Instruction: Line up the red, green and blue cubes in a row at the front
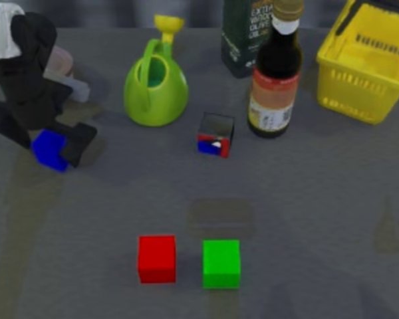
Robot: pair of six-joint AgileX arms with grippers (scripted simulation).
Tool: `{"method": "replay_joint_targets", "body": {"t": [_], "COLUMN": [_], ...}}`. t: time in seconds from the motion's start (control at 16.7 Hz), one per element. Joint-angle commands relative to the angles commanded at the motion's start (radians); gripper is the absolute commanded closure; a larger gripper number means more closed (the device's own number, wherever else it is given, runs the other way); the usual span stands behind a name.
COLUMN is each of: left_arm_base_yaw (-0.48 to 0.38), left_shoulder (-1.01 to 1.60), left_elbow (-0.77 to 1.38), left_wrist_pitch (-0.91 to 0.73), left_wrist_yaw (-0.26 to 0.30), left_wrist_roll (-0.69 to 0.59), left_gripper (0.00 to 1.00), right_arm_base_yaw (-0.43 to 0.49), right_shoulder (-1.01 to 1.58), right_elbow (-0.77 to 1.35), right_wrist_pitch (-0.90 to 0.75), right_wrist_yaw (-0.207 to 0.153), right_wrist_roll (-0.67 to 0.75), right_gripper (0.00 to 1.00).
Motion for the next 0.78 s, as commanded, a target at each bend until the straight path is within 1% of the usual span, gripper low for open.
{"method": "replay_joint_targets", "body": {"t": [0.78], "left_arm_base_yaw": [0.0], "left_shoulder": [0.0], "left_elbow": [0.0], "left_wrist_pitch": [0.0], "left_wrist_yaw": [0.0], "left_wrist_roll": [0.0], "left_gripper": [0.98], "right_arm_base_yaw": [0.0], "right_shoulder": [0.0], "right_elbow": [0.0], "right_wrist_pitch": [0.0], "right_wrist_yaw": [0.0], "right_wrist_roll": [0.0], "right_gripper": [0.0]}}
